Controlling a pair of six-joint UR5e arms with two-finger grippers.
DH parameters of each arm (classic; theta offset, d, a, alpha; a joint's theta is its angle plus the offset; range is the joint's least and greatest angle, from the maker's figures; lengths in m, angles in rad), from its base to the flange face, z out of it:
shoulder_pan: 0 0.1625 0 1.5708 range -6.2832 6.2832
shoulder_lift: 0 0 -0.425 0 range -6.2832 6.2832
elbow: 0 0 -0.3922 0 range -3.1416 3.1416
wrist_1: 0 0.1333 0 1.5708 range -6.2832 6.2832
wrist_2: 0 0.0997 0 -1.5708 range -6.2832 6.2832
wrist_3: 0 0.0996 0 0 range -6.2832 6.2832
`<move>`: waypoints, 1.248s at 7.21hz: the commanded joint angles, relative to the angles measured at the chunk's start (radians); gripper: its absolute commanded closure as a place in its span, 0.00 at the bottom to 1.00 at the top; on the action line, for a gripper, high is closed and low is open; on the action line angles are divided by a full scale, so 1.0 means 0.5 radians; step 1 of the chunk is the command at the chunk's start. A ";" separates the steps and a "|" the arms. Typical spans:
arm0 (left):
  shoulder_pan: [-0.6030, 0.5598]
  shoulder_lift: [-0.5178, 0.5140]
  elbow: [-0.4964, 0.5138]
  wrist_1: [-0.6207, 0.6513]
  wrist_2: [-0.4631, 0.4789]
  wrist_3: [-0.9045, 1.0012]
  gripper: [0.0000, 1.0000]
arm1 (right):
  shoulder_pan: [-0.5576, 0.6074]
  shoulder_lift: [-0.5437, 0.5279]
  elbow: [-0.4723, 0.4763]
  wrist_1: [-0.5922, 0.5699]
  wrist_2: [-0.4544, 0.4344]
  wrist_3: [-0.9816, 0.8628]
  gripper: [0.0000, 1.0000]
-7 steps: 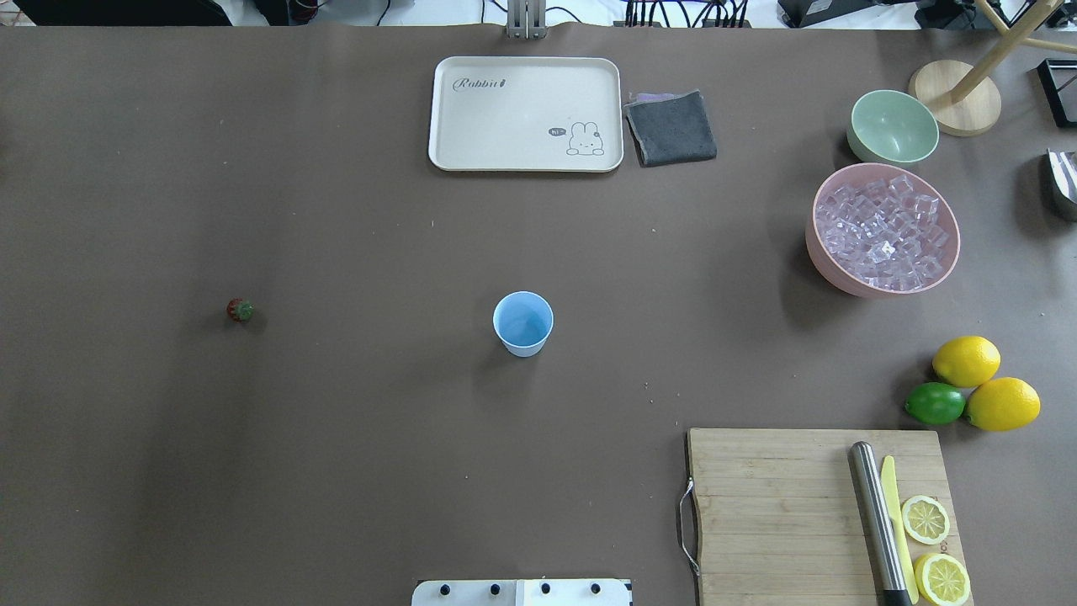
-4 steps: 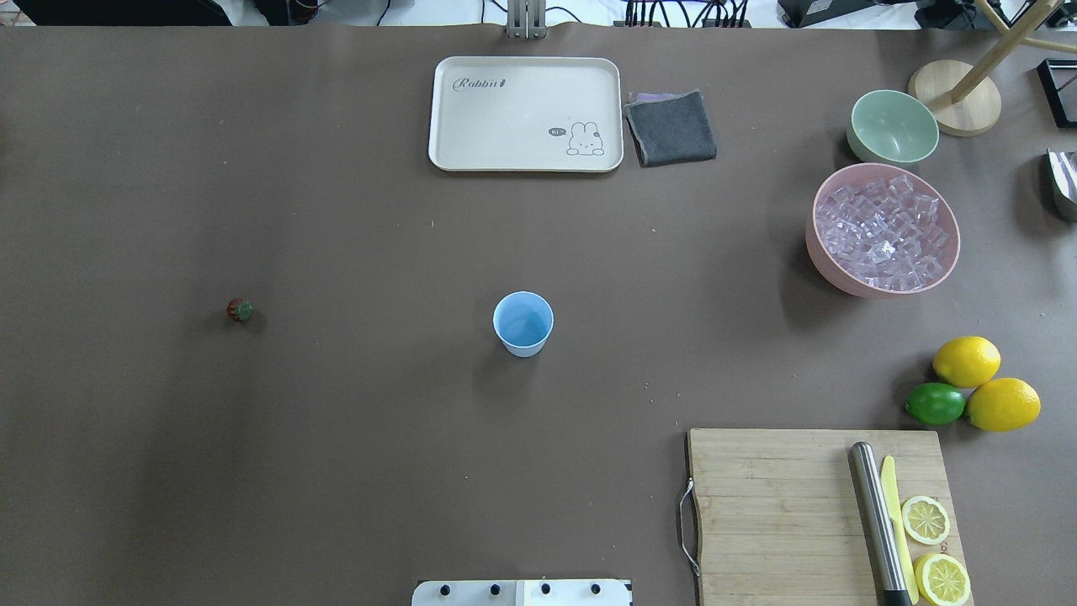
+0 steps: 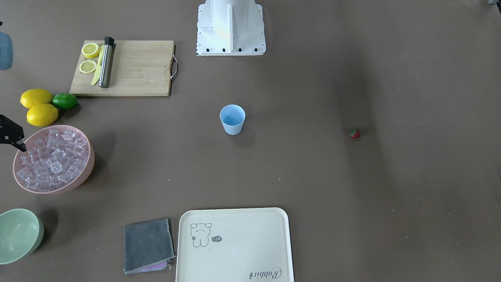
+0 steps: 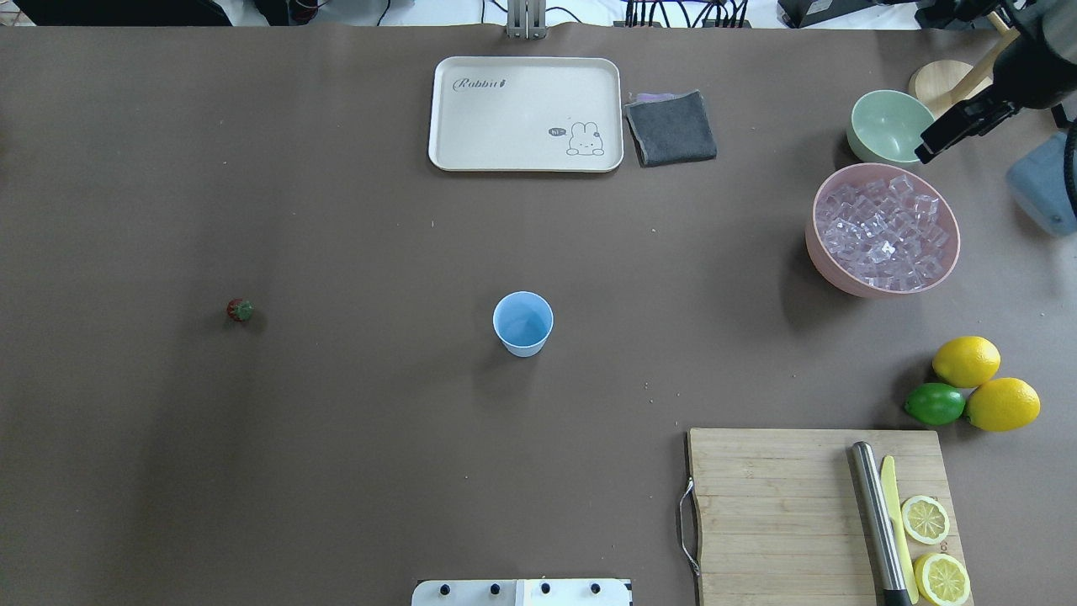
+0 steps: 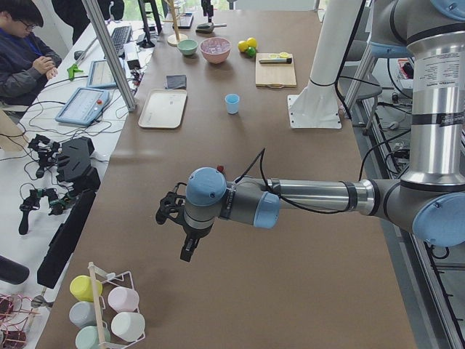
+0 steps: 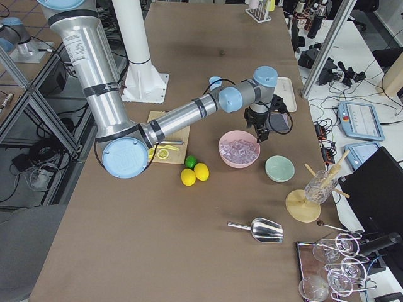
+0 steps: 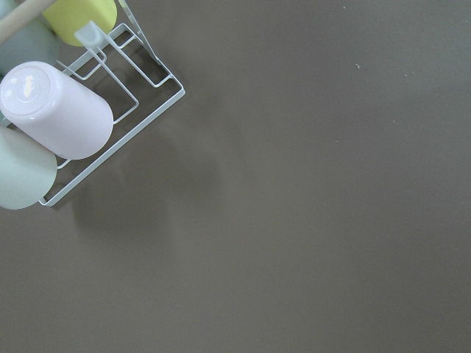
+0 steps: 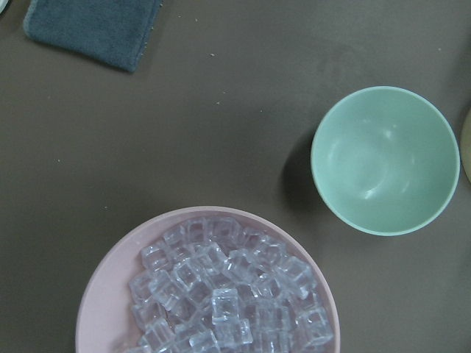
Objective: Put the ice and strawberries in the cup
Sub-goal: 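Move the right gripper over the pink bowl of ice cubes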
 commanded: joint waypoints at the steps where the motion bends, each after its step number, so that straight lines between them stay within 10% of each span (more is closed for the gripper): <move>1: -0.013 0.021 0.005 -0.003 0.001 0.002 0.01 | -0.162 -0.002 0.019 0.106 -0.044 0.036 0.07; 5: -0.017 0.033 0.008 -0.006 -0.002 -0.010 0.01 | -0.249 -0.032 -0.333 0.551 -0.056 0.024 0.36; 9: -0.014 0.012 0.033 -0.009 -0.002 -0.001 0.01 | -0.249 -0.103 -0.352 0.604 -0.056 0.048 0.36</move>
